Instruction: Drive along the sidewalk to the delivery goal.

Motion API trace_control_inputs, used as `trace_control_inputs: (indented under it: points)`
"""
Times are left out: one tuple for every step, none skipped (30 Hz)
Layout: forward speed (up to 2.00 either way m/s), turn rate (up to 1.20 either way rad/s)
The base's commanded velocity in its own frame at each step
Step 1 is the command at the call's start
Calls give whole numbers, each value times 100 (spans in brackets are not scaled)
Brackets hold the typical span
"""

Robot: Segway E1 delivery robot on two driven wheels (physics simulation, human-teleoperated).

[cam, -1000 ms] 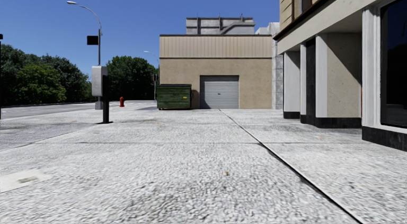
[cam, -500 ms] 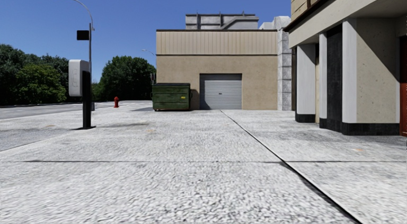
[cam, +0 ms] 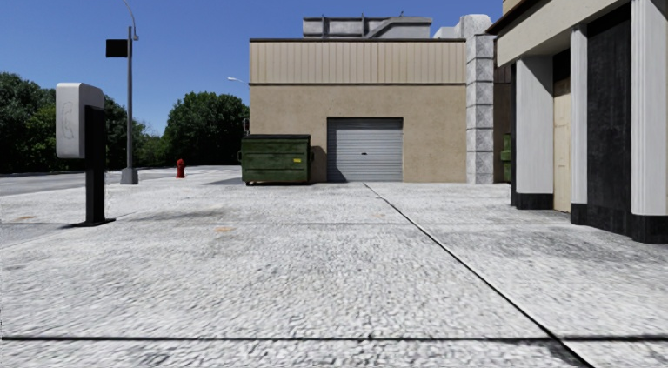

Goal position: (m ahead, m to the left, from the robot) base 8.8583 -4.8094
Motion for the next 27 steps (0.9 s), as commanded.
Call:
trace_control_inputs:
  points:
    - [200,0]
    - [200,0]
    - [200,0]
    - [200,0]
    - [200,0]
    - [200,0]
    - [200,0]
    - [200,0]
    - [200,0]
    - [200,0]
    - [200,0]
    - [200,0]
    - [200,0]
    - [200,-3]
    - [200,-3]
    - [200,-8]
    - [200,-10]
    - [200,-10]
    - [200,-10]
    - [200,-12]
    - [200,-19]
    - [200,-22]
    - [200,-23]
    - [200,-23]
    - [200,-29]
    - [200,-34]
    - [200,-36]
